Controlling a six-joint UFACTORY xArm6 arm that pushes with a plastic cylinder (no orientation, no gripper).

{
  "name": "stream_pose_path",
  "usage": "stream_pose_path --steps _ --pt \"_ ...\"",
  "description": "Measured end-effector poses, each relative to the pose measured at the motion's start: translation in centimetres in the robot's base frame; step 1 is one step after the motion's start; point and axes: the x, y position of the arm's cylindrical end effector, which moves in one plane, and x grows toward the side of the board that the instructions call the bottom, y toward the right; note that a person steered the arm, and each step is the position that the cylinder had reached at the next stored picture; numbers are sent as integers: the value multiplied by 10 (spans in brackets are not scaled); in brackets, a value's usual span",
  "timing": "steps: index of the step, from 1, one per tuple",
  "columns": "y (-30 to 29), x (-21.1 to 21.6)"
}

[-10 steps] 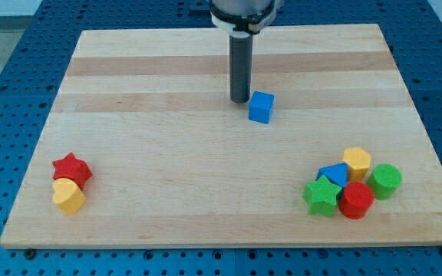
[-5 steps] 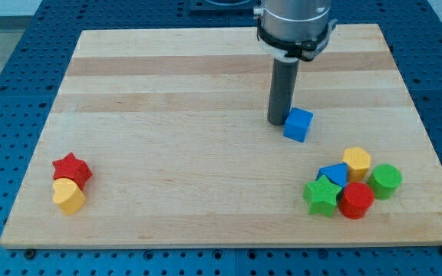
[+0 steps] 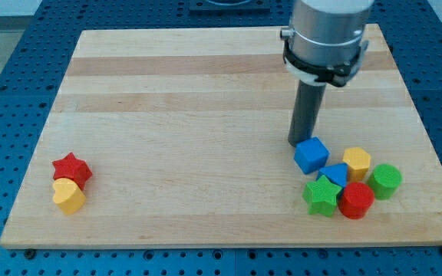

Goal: Move the cube into the triangle

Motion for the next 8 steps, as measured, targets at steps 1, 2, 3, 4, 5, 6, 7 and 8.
stream_pose_path --steps 1,2,3,4,5,6,7,8 --pt "13 20" --pt "15 23" --pt "15 23" --pt "-13 -9" --pt "-83 -78" --pt "-108 -133" --pt "-108 -133" --pt "-108 -133"
